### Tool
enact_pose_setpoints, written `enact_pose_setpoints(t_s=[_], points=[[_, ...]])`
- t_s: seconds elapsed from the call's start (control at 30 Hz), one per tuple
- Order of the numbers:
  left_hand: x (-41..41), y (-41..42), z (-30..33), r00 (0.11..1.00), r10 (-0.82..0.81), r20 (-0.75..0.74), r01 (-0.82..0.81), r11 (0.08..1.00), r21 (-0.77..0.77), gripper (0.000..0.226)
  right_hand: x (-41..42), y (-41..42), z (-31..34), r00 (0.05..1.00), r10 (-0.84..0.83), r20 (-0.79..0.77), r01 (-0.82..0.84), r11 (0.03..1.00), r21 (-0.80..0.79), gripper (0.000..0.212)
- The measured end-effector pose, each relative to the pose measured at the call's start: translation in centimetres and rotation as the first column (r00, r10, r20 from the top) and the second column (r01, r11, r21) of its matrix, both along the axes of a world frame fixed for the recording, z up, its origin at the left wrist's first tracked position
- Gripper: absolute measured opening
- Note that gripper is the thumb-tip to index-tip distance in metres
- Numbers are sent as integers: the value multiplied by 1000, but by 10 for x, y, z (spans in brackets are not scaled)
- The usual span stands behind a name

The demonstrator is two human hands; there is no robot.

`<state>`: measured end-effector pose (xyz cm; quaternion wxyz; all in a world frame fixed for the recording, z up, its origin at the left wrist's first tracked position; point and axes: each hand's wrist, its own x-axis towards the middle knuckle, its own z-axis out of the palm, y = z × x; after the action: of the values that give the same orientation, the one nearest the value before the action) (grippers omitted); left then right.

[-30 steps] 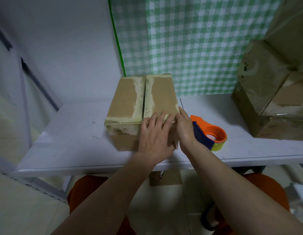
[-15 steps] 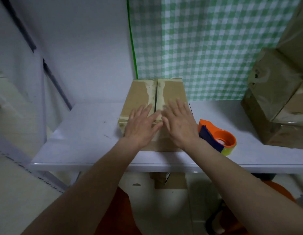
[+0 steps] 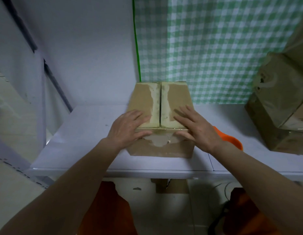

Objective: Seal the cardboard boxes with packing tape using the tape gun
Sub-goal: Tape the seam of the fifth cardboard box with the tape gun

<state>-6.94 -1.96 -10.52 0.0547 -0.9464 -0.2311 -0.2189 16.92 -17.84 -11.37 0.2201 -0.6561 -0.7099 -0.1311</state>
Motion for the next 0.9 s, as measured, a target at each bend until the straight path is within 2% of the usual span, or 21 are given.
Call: enact_pose_setpoints(t_s=[0.07,0.1,0.17,0.3,0.43,0.53,0.63,0.73,0.83,0.9], points=[[1,3,-9,993,-36,113,29,998,62,71,-5,-1,-9,970,-25,-240,42,997,65,66],[2,3,-14,985,-52,165,37,995,94,67,-8,0,-12,954,-19,-299,47,995,86,64],[5,4,-18,969,-79,233,49,990,130,63,-9,1,-15,949,8,-314,32,992,121,64],[7,10,-21,946,-137,294,89,981,170,58,-3,4,-16,974,33,-224,11,982,190,71],[7,14,-26,930,-177,321,120,975,189,54,-1,8,-22,986,30,-164,11,970,242,64],[8,14,-23,909,-177,376,87,966,244,49,-5,10,-24,962,6,-273,72,959,274,58],[14,12,-17,871,-156,465,23,960,280,48,-15,15,-28,904,-30,-426,191,921,340,44],[19,11,-19,830,-139,540,-5,966,258,48,-24,19,-35,845,-82,-528,307,883,355,40],[24,10,-28,778,-118,617,-29,974,223,43,-27,21,-37,823,-103,-558,350,866,356,41],[26,10,-34,751,-46,659,-41,992,116,40,-29,20,-35,808,-97,-581,349,874,339,42]])
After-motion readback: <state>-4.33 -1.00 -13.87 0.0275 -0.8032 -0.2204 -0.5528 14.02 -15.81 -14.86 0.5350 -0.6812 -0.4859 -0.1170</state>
